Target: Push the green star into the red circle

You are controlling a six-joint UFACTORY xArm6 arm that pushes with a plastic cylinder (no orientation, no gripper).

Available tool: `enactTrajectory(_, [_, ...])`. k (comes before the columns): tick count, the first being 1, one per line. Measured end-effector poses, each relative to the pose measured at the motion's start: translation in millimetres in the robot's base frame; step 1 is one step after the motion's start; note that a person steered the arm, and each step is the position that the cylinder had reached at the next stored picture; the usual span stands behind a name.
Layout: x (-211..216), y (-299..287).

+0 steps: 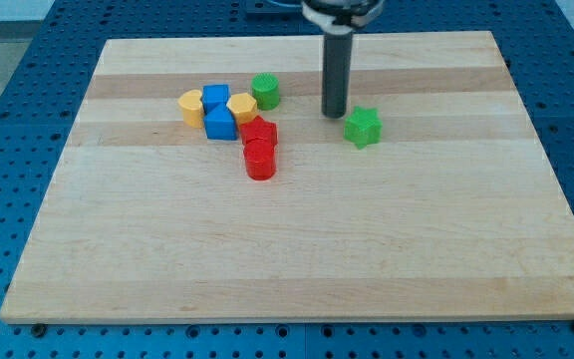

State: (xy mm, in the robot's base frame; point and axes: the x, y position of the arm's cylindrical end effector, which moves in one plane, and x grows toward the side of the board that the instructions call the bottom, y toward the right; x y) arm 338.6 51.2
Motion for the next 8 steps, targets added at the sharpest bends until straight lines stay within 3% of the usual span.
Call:
enactTrajectory(2, [-66.2,-0.3])
enactTrajectory(3, [-71.0,-19.8])
enactTrajectory(5, [-24.4,-91.6])
enactTrajectory(8, [-16.6,-104.6])
